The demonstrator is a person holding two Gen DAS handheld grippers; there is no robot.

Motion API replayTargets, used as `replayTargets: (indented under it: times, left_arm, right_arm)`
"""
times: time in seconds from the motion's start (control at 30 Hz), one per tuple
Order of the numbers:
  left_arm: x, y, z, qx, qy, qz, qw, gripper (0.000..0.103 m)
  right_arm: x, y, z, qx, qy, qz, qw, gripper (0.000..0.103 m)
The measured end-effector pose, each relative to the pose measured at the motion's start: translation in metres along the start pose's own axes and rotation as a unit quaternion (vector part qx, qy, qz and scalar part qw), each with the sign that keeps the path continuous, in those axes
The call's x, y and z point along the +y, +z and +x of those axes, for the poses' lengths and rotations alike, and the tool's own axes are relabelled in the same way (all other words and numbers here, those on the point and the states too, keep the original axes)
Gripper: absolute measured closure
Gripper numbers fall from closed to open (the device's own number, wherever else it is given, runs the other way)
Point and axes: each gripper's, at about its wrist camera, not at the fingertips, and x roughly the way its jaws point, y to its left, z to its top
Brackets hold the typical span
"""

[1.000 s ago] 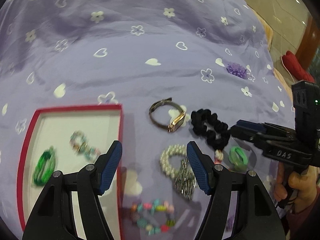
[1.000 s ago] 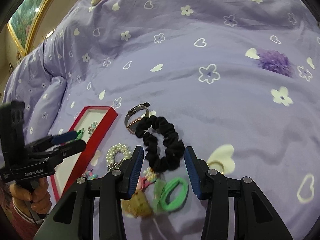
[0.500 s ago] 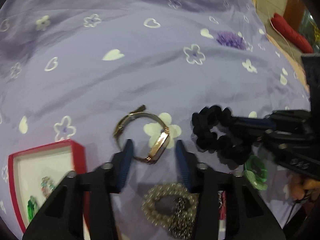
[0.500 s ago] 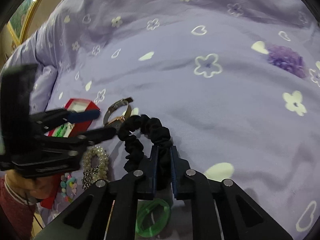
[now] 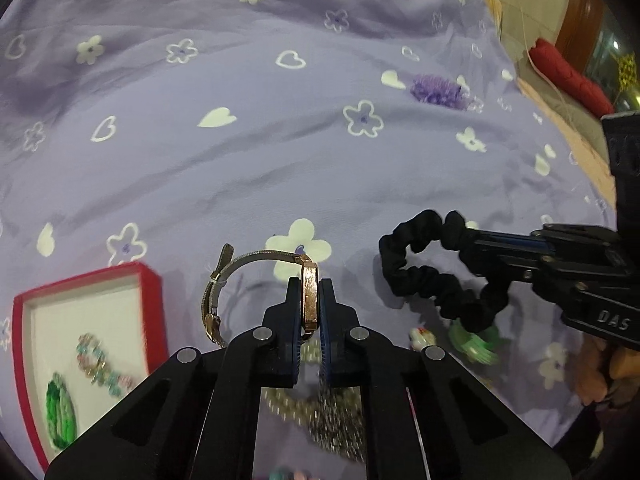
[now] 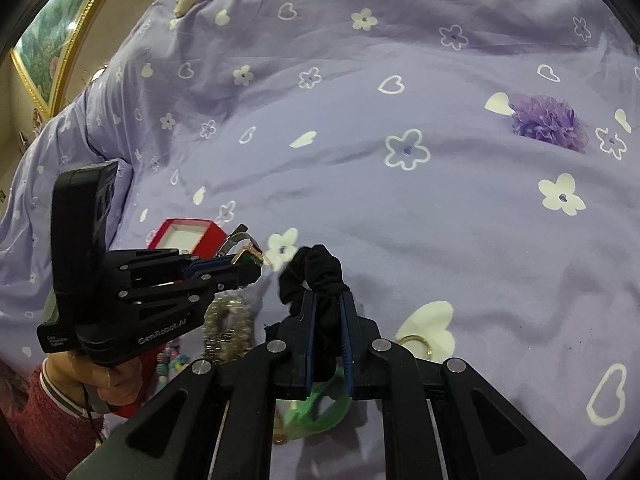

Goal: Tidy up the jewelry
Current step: 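Carry the watch and scrunchie into the red tray and lower them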

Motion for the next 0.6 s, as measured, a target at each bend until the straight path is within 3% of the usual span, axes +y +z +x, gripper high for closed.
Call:
replayTargets:
  times: [0.6]
  left_arm:
    - [0.056, -0.06, -0.096, -0.061, 0.025, -0.09, 0.9937, 0.096]
  right_arm:
    - [0.072, 0.0, -0.004, -0.007, 0.045, -0.039, 0.998, 0.093]
